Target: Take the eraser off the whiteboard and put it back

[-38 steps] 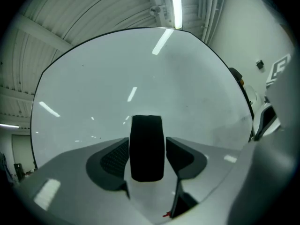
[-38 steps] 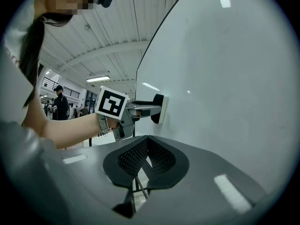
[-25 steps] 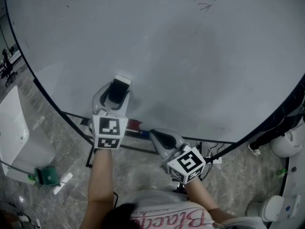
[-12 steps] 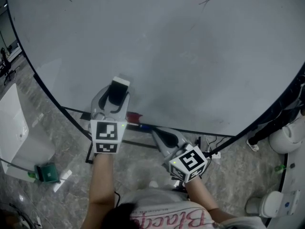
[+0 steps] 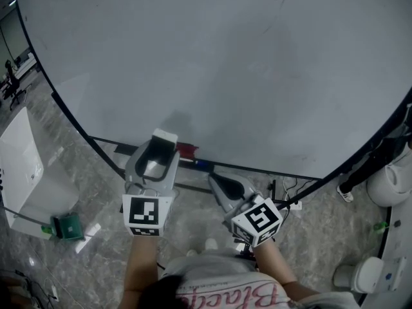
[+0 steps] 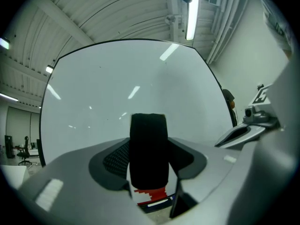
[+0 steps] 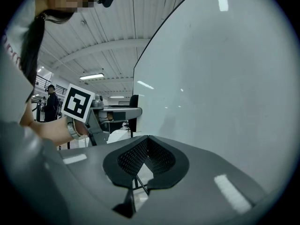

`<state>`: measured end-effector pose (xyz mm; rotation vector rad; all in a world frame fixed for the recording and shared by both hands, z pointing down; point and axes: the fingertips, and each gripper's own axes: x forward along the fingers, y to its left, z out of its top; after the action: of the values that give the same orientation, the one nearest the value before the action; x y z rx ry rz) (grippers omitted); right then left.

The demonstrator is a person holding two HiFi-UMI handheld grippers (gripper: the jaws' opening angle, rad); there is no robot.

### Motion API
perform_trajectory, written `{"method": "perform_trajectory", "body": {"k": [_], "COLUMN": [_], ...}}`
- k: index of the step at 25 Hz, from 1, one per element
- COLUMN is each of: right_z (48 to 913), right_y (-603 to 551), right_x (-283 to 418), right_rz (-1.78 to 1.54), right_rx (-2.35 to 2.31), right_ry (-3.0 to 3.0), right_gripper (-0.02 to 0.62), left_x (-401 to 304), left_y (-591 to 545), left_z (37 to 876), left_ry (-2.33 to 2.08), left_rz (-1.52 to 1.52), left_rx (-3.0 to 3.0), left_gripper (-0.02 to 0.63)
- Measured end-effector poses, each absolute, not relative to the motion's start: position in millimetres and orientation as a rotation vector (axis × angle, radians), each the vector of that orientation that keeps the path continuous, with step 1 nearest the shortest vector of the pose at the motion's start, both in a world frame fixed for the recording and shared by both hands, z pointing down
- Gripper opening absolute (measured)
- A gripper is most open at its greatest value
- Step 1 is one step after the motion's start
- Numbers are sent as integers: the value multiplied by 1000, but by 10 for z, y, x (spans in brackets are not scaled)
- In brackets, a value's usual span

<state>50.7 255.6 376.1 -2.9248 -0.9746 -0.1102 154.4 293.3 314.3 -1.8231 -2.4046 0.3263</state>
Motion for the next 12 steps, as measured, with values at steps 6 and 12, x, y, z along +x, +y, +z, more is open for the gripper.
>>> {"method": "perform_trajectory", "body": {"k": [6, 12], "right_z": [3778, 3755], "right_y": [2527, 2524], "right_x": [503, 572], "right_rz": [-126, -103], "right_rx": [-2925, -2956], "right_ry": [-993, -950], "right_gripper": [2, 2], "left_x": [1420, 1478], "left_y": [2650, 2583], "left_z": [3296, 3353], "left_ry": [-2512, -2591], "left_rz": [300, 261], "left_rx": [-1798, -1837], "left_gripper": [229, 229]}}
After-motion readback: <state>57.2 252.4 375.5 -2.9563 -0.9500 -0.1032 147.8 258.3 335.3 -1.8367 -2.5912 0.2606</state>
